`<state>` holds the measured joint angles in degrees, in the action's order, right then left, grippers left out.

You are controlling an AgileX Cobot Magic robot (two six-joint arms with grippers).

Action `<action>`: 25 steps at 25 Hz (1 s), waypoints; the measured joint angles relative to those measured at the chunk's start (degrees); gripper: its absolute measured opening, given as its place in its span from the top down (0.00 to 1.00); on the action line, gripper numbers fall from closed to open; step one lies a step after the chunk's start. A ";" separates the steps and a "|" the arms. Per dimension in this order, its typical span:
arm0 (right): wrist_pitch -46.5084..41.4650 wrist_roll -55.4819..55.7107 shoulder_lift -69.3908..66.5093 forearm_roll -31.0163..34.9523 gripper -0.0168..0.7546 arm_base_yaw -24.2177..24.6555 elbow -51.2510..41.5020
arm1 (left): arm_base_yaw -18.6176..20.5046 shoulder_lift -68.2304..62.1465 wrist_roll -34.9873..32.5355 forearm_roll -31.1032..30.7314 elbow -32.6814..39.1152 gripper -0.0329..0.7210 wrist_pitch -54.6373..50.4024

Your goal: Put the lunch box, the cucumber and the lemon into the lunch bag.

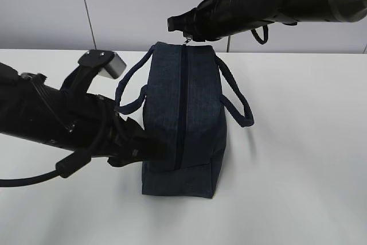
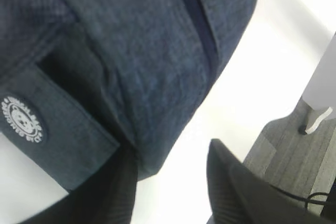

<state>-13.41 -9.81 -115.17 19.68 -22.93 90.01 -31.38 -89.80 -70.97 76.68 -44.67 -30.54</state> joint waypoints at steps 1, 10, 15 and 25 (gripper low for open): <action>0.00 -0.10 0.00 0.00 0.98 0.00 0.00 | 0.00 0.91 0.61 0.00 0.00 0.56 0.13; -0.24 -0.49 0.00 -0.04 0.98 0.00 0.00 | 3.86 5.54 14.81 -9.30 -2.95 0.56 -0.58; -0.46 -0.49 0.00 -0.13 0.98 0.00 0.00 | 6.77 5.63 24.89 -18.34 -12.02 0.56 -3.41; -0.45 -1.20 0.00 -0.13 0.98 0.00 0.00 | 11.19 -5.75 44.83 -29.63 -33.87 0.56 -20.13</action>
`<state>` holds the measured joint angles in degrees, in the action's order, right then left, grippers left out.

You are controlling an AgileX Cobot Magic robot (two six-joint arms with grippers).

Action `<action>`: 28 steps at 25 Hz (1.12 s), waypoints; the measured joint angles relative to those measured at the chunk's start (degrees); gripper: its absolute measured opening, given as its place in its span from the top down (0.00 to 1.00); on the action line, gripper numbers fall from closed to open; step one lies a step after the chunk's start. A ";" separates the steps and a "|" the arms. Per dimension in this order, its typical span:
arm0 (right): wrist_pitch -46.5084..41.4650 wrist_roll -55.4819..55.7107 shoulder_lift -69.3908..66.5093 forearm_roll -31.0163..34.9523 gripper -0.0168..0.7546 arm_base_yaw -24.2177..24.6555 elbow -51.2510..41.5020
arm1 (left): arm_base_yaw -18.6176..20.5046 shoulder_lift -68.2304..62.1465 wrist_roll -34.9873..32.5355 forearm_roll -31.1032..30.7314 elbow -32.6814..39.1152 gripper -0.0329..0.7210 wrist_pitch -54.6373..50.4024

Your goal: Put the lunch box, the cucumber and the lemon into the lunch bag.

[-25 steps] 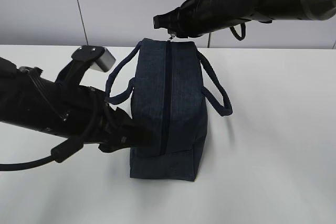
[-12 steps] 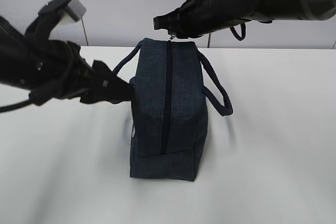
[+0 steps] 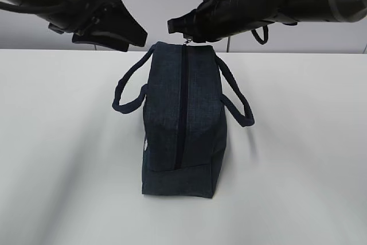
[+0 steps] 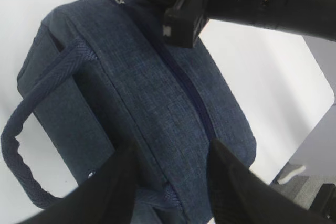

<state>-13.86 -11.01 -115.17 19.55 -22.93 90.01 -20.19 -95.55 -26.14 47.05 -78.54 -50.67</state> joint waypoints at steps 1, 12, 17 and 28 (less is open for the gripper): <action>0.00 0.00 0.00 0.00 0.98 0.00 0.00 | 0.00 -1.71 1.56 -1.17 -2.04 0.56 -1.70; 0.00 -0.19 0.00 0.00 0.98 0.00 0.00 | 0.00 -11.56 7.76 -5.50 -8.98 0.56 -6.54; -0.03 -0.42 0.00 0.00 0.98 0.00 0.00 | -0.36 -13.29 7.76 -4.88 -8.98 0.56 -5.63; -0.03 -1.31 0.00 0.00 0.98 0.00 0.00 | -1.58 -13.29 7.52 -3.59 -9.12 0.56 -3.70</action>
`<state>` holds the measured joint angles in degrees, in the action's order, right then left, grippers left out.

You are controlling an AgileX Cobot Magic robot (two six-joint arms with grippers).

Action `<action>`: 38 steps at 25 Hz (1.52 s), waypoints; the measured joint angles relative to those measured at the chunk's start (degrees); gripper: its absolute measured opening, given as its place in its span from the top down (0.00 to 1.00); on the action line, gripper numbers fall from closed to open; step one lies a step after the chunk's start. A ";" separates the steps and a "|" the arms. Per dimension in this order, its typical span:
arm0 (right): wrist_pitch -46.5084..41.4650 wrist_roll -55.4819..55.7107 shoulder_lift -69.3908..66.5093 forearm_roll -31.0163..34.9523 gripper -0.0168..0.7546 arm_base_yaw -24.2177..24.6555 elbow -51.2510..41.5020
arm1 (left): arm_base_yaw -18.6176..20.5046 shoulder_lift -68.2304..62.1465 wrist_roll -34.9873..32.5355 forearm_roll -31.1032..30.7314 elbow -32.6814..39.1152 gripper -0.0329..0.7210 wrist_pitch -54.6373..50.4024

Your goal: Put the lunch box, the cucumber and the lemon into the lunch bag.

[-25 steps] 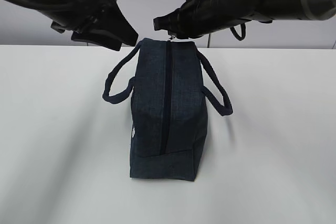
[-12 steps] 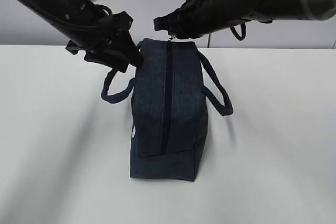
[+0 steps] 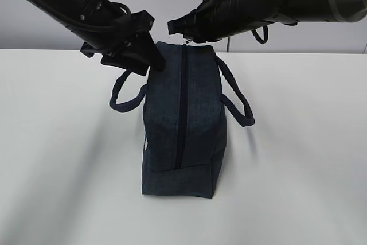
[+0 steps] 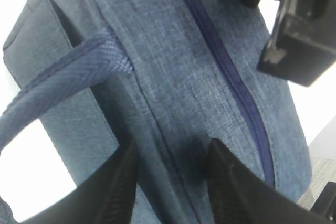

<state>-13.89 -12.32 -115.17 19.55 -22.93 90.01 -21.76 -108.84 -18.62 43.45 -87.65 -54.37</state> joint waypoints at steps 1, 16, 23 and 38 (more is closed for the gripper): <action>0.00 0.00 0.00 0.00 0.98 0.00 0.00 | 0.00 -0.13 0.00 0.33 0.00 0.56 0.09; -0.10 0.00 -0.09 0.00 0.98 0.00 0.00 | -1.19 -2.85 -0.60 -0.05 -0.04 0.95 0.23; -0.20 0.00 -0.09 0.00 0.98 0.00 0.00 | -2.01 -2.85 -1.67 -2.45 -0.29 0.97 0.04; -2.60 -0.13 -0.60 0.00 0.98 0.00 4.08 | -4.01 -0.01 -1.88 -7.68 -0.32 0.97 -3.36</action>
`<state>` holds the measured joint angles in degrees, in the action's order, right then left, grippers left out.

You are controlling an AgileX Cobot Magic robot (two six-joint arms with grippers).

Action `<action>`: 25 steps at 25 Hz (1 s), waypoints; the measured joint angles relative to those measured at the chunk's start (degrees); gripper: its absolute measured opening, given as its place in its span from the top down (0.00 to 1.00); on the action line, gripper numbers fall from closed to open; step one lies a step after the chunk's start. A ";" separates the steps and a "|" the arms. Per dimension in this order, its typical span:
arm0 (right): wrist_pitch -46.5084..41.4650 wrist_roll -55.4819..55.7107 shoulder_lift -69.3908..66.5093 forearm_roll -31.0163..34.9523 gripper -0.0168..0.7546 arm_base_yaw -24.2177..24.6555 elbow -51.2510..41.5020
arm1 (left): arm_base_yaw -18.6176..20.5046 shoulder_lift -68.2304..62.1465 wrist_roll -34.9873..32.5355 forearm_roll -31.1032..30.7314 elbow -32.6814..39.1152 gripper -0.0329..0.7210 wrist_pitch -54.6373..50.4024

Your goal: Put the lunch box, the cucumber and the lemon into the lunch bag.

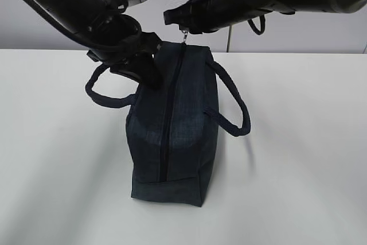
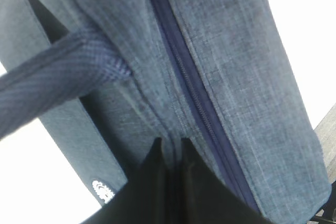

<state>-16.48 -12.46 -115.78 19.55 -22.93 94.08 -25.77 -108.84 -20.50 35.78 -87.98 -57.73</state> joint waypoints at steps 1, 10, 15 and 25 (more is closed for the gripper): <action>-0.25 -0.04 -0.09 0.00 0.98 0.00 0.23 | 0.00 0.00 0.00 0.00 0.00 0.97 -0.20; -0.65 -1.35 -0.22 0.00 0.98 0.00 0.76 | 0.00 1.48 -0.09 -0.39 0.00 0.97 -2.98; -0.29 -1.33 -0.22 0.23 0.98 -0.11 1.04 | 0.00 3.13 -0.09 -0.95 0.00 0.97 -4.60; 0.09 -1.37 -0.22 0.34 0.98 -0.19 1.04 | -3.96 4.95 -0.09 -2.74 0.00 0.97 -6.10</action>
<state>-16.40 -13.83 -116.00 19.89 -23.13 95.13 -29.73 -103.90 -20.59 33.04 -87.98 -63.82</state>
